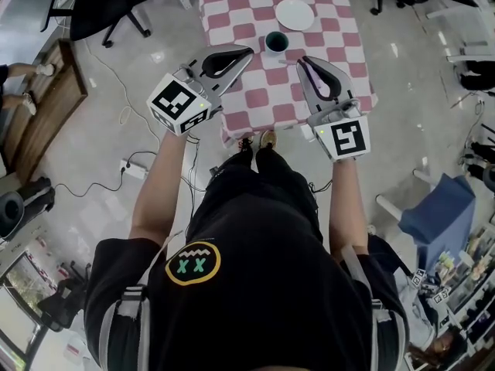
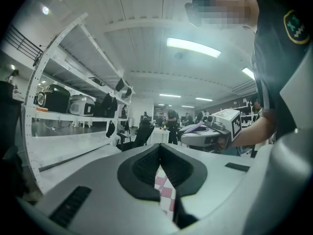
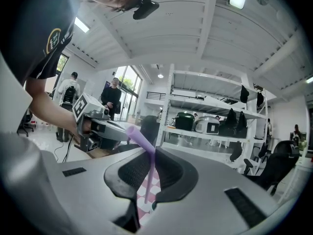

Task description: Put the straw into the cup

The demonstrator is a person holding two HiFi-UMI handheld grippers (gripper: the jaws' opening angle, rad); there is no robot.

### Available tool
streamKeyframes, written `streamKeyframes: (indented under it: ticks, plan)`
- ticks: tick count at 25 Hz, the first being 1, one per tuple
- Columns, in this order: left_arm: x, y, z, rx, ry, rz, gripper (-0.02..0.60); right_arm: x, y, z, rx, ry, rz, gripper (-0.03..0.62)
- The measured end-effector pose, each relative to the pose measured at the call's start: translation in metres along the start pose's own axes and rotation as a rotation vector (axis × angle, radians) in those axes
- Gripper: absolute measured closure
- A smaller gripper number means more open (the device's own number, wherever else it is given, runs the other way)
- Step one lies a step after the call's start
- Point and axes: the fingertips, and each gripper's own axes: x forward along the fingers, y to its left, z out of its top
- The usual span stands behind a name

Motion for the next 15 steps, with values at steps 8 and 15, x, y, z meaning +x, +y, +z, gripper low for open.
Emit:
streamKeyframes:
  ticks: [8, 15]
  plan:
    - [0.033, 0.024, 0.006, 0.034, 0.006, 0.016, 0.565, 0.028, -0.03, -0.005, -0.002, -0.024, 0.04, 0.542]
    - [0.059, 0.044, 0.003, 0.056, -0.004, 0.04, 0.565, 0.05, -0.048, -0.016, -0.013, -0.031, 0.07, 0.54]
